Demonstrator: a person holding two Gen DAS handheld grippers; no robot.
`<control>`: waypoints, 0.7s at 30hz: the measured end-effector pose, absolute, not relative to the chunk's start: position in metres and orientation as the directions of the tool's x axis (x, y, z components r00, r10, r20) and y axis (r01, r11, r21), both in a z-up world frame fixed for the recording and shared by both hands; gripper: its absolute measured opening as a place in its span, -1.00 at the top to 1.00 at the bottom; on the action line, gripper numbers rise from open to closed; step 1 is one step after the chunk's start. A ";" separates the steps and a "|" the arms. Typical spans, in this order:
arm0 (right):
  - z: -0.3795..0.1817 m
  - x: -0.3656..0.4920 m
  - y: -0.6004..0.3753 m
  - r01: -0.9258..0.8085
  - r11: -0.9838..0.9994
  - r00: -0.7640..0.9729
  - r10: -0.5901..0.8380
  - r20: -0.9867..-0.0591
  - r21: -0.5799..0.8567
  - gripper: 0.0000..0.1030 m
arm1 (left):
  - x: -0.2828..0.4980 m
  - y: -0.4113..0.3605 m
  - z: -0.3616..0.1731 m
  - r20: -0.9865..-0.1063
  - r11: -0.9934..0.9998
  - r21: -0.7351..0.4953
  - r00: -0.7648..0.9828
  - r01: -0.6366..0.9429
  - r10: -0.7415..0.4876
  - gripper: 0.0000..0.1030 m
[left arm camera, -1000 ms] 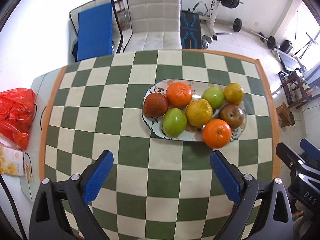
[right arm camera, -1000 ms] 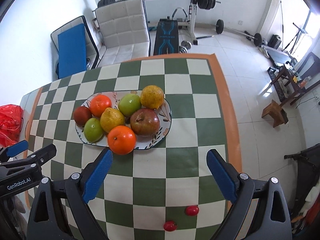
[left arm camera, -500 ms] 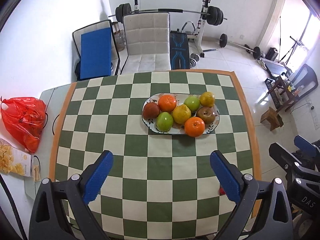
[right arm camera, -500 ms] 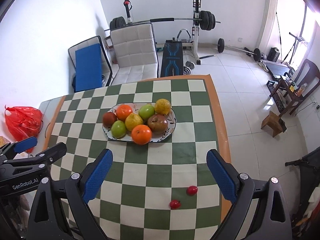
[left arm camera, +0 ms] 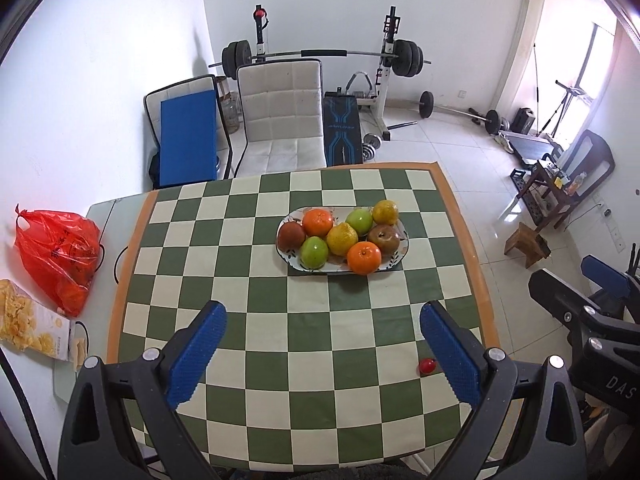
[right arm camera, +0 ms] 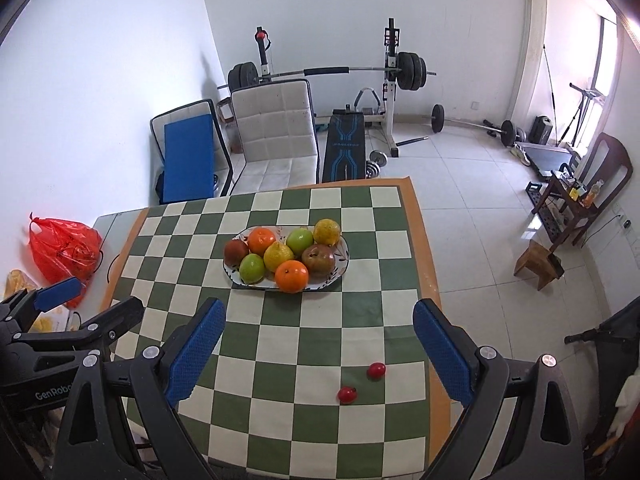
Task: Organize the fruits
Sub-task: 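Lift both open tools up away from the plate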
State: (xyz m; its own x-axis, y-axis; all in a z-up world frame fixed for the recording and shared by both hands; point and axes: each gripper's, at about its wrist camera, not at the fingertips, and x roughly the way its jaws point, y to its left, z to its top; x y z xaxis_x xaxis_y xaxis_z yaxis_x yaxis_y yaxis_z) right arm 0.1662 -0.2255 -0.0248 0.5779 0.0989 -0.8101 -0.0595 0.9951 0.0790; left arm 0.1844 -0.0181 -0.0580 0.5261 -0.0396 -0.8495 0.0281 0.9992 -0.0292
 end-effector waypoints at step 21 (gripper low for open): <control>-0.018 0.162 -0.229 -0.053 0.992 0.587 0.124 -0.800 0.115 -0.99 | 0.179 -0.014 -0.054 -0.835 1.000 -0.017 0.551 -0.003 -0.013 -1.00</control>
State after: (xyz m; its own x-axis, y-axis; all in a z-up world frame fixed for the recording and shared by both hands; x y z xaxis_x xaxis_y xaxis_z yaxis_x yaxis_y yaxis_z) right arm 0.1615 -0.2294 -0.0185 0.5870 0.1245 -0.8000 -0.0534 0.9919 0.1152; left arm 0.1793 -0.0141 -0.0537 0.5505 -0.0130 -0.8347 -0.0027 0.9998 -0.0173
